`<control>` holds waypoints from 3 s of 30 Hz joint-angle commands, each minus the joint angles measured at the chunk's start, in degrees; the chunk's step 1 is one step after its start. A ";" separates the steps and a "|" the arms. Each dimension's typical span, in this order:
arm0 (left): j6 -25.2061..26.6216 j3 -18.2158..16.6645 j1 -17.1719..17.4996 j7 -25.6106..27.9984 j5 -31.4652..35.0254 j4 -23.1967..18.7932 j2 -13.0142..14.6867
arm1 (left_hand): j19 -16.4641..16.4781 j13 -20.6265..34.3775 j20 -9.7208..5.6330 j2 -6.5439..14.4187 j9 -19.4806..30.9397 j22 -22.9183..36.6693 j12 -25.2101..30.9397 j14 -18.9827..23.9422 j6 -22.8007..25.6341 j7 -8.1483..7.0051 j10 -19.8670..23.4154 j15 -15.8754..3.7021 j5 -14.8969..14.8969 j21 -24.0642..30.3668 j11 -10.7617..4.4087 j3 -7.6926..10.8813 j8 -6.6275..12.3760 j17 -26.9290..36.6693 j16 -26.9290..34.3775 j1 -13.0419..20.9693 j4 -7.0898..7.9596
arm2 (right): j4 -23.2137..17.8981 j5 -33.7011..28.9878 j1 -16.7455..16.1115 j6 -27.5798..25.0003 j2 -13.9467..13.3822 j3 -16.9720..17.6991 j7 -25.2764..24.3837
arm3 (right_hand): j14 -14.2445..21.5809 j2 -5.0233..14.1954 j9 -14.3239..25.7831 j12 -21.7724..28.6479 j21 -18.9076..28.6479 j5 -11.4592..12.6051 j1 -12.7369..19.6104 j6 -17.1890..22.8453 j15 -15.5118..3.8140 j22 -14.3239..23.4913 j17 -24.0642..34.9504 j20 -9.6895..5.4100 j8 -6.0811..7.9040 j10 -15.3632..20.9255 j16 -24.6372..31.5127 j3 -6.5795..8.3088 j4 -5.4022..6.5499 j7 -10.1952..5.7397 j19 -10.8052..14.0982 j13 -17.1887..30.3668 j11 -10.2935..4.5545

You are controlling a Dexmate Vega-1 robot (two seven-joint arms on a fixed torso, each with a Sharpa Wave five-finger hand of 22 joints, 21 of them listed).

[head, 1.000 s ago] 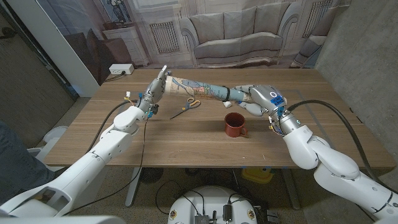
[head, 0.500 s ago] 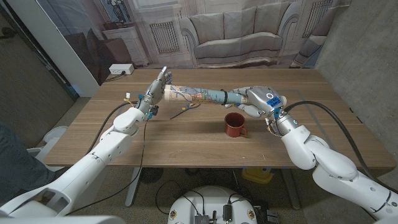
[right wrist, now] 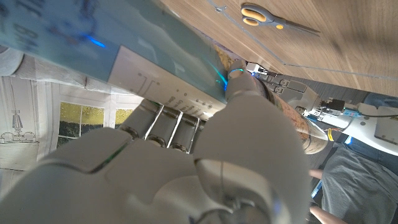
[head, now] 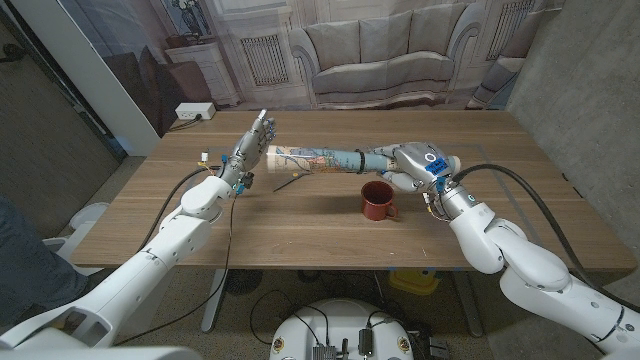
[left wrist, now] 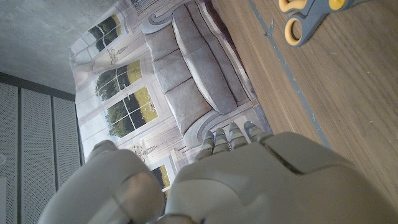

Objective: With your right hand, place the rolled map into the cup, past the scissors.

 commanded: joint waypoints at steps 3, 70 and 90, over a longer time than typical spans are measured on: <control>0.12 -0.47 0.96 0.20 -0.51 -0.75 0.56 | -0.15 0.19 0.32 0.08 0.31 0.20 0.21 -0.27 0.02 0.08 -0.39 -0.18 -0.09 0.46 -0.12 -0.29 0.12 0.23 0.12 0.43 0.15 | 1.01 -1.26 0.62 -2.21 0.49 -2.43 0.20 | -0.25 0.40 0.31 0.16 0.41 0.36 -0.10 1.91 -7.19 0.10 0.23 -7.91 0.14 0.00 0.01 0.05 0.36 -1.32 -0.27 0.31 -0.27; 0.36 0.16 0.23 0.34 -0.35 0.61 -0.34 | -0.21 0.19 0.35 0.45 0.31 0.20 0.21 -0.28 0.00 0.05 -0.41 -0.15 -0.07 0.46 -0.20 -1.14 0.11 0.23 0.14 0.72 0.15 | 4.31 2.01 2.82 -8.80 -1.67 -7.80 4.72 | -2.18 0.46 0.29 -0.06 0.60 0.25 0.04 0.57 -6.85 -0.16 0.14 -7.57 -0.25 -1.12 -0.37 0.34 -0.08 -1.47 -2.01 0.34 0.22; -0.19 0.22 0.80 0.24 -0.52 0.45 -0.60 | -0.20 0.19 0.33 0.56 0.32 0.20 0.22 -0.25 0.10 0.12 -0.38 -0.19 -0.07 0.47 -0.11 -1.37 0.15 0.23 0.15 0.80 0.15 | 2.56 1.37 1.71 -10.28 -2.83 -7.94 4.70 | -4.07 -0.30 0.24 -0.44 0.24 0.32 -0.67 -1.45 -6.22 -0.31 0.15 -7.33 -0.65 -3.18 -0.57 -0.04 -0.05 -1.03 -3.41 0.37 0.43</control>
